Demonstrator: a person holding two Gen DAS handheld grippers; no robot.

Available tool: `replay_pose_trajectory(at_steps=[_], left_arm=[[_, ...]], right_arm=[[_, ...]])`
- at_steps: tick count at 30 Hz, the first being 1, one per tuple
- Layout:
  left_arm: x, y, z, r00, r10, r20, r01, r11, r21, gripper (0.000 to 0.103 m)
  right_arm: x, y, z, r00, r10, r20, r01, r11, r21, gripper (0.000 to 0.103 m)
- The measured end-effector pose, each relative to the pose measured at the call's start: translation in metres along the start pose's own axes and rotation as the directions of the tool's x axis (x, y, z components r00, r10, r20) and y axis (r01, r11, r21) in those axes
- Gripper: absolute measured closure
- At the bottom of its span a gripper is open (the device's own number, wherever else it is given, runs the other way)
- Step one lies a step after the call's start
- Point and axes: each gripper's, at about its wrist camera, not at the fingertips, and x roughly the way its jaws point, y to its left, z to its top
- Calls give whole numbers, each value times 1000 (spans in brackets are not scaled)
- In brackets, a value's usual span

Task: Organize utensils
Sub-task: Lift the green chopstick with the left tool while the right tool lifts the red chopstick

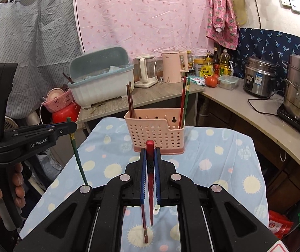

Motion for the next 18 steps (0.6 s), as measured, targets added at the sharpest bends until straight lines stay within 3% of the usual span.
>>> replay_pose_trajectory(at_steps=[18], left_arm=[[-7, 0, 119, 990, 34, 138, -38, 999, 30, 96]], right_arm=[[7, -13, 122, 989, -35, 144, 40, 999, -29, 96]])
